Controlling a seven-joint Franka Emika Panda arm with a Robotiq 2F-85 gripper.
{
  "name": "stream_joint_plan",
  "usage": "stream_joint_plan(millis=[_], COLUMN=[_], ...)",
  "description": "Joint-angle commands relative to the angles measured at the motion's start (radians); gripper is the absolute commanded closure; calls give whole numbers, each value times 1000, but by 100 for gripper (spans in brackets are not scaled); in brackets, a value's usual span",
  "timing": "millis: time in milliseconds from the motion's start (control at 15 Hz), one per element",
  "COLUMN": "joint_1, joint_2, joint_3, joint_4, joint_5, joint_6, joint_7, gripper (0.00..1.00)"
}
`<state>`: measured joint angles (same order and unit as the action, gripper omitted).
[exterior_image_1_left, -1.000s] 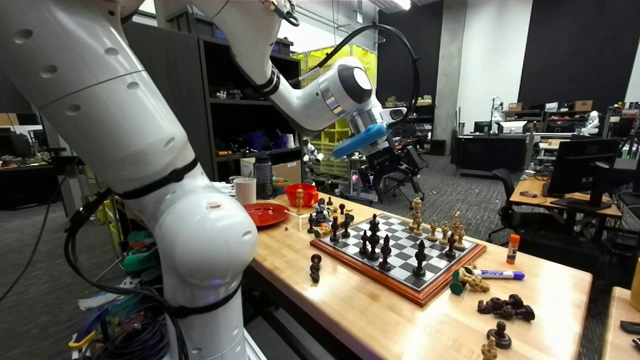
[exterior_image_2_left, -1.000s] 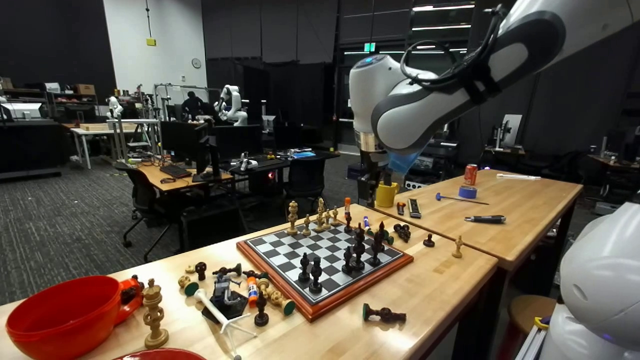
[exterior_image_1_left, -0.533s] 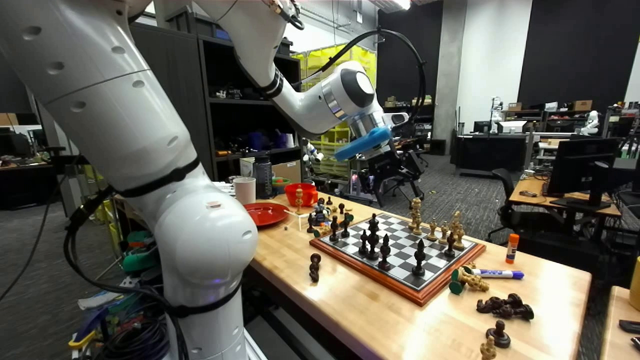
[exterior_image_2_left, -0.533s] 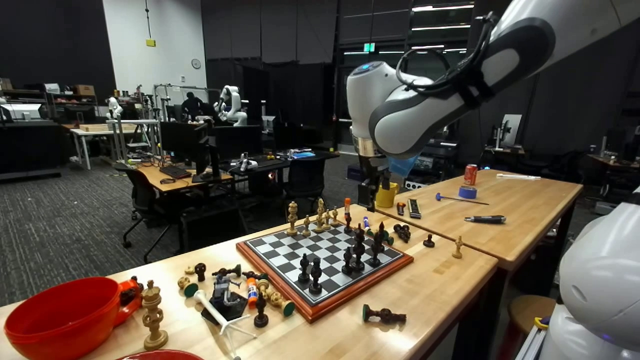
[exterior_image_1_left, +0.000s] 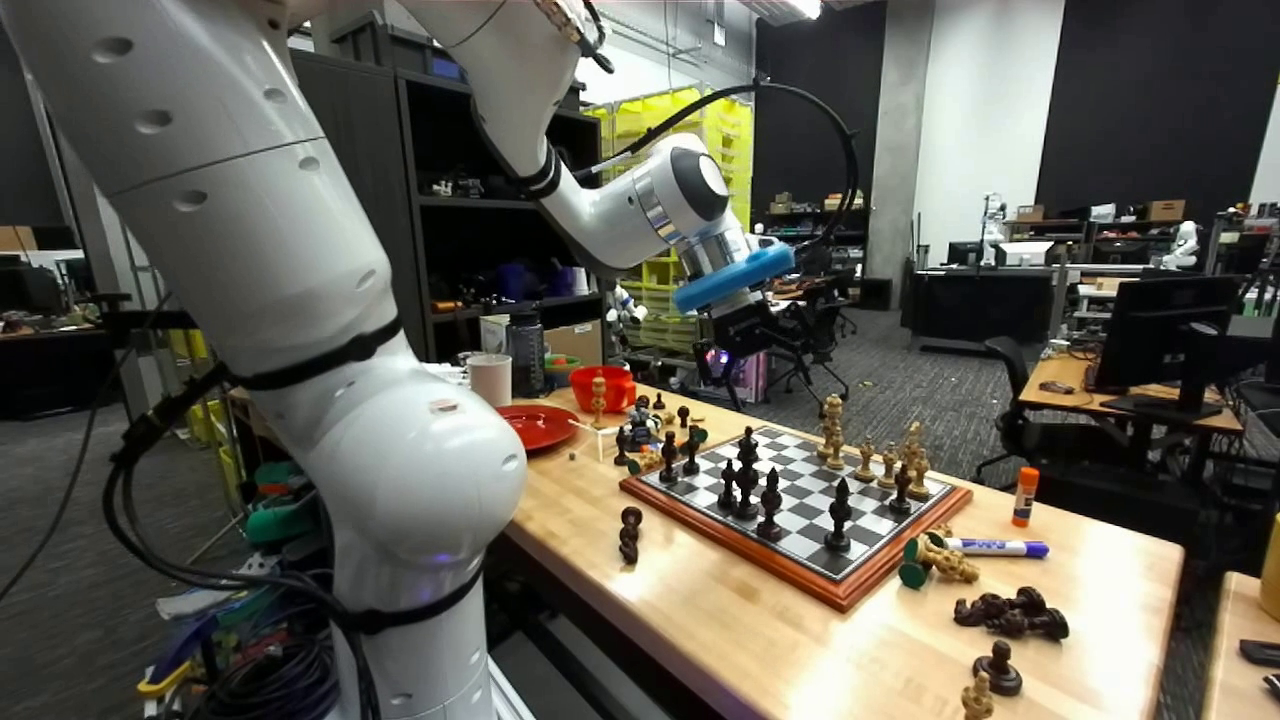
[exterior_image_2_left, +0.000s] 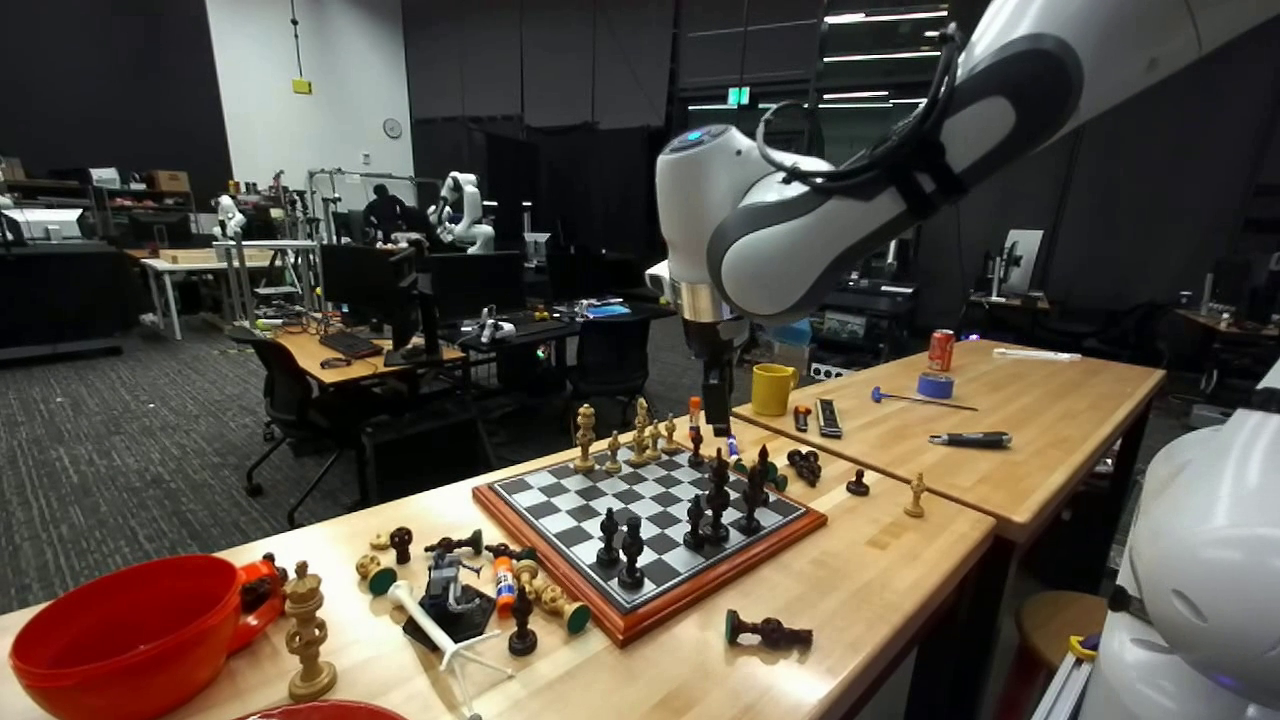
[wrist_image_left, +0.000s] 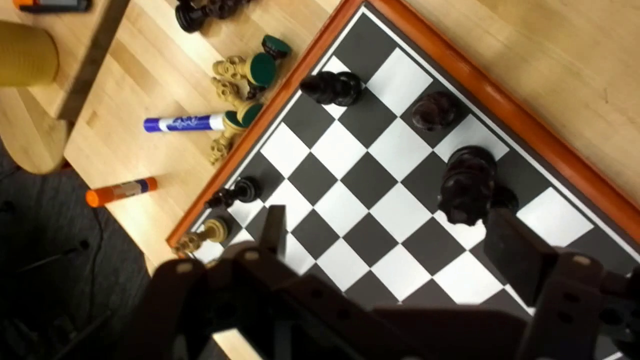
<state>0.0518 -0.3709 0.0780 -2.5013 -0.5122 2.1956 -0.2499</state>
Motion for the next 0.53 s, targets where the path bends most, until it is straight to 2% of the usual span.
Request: stream_joint_plan(millis=[0, 467], joint_1=[54, 86], joint_2=[61, 193], joint_3=[-3, 6], joint_4=[48, 111], joint_5=[40, 56], joint_6=[-40, -91], joint_7=[-161, -309], gripper=[0, 0])
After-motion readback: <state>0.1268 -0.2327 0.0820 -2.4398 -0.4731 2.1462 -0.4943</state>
